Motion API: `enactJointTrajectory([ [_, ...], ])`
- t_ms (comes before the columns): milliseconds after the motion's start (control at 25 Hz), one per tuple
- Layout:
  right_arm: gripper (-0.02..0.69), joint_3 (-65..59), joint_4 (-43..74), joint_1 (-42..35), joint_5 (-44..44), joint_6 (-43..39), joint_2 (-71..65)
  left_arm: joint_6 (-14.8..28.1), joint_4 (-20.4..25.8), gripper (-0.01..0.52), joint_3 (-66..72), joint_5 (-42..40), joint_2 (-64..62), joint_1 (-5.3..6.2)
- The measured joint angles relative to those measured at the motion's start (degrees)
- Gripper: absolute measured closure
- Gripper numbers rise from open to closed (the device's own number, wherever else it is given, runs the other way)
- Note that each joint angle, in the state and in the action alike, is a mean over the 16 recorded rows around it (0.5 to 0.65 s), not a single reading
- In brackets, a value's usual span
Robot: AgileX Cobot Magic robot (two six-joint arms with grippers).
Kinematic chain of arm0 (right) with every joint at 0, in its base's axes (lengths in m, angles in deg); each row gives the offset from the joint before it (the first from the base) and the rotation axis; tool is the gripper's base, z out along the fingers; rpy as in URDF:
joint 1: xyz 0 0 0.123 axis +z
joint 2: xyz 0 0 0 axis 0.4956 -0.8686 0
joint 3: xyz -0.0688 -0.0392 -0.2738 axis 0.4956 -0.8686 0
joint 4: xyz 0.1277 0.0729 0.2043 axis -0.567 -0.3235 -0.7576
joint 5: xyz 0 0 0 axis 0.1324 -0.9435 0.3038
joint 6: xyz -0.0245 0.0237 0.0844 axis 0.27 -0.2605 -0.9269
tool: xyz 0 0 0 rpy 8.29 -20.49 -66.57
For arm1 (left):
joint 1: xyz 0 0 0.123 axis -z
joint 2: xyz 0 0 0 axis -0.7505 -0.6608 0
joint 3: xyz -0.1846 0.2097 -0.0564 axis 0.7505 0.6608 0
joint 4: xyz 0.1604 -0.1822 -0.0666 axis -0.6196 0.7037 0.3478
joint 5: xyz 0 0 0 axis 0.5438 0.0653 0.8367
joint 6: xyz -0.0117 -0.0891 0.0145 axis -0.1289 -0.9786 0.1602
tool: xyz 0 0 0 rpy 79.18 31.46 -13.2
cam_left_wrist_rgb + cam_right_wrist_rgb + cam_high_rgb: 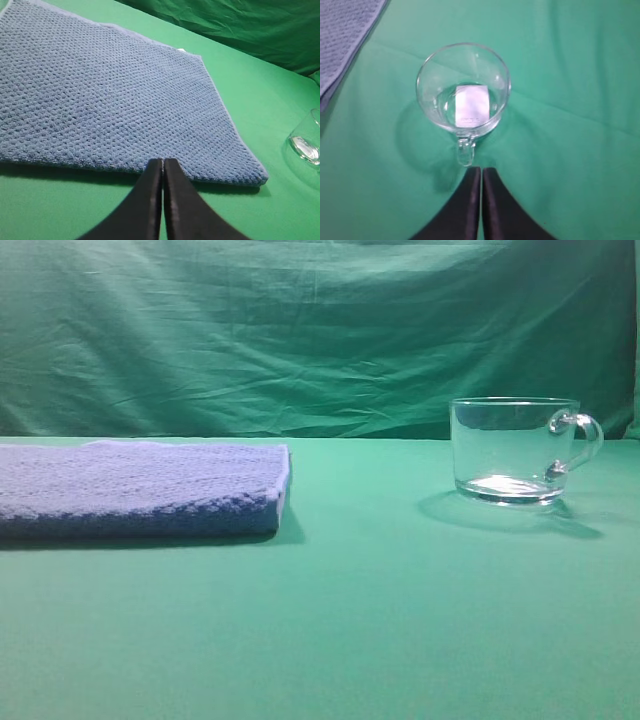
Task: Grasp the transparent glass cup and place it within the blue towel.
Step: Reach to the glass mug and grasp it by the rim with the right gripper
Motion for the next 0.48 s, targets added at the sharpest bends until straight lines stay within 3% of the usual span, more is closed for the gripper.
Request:
enactJointTrajectory([
  [240, 0.6, 3.53, 2.33, 3.39, -3.19, 0.02, -7.77, 0.0, 0.0, 0.514, 0.0, 0.0, 0.0, 0.0],
  [480, 0.382, 4.44, 3.87, 5.35, -2.75, 0.01, -12.93, 0.0, 0.0, 0.514, 0.0, 0.0, 0.0, 0.0],
])
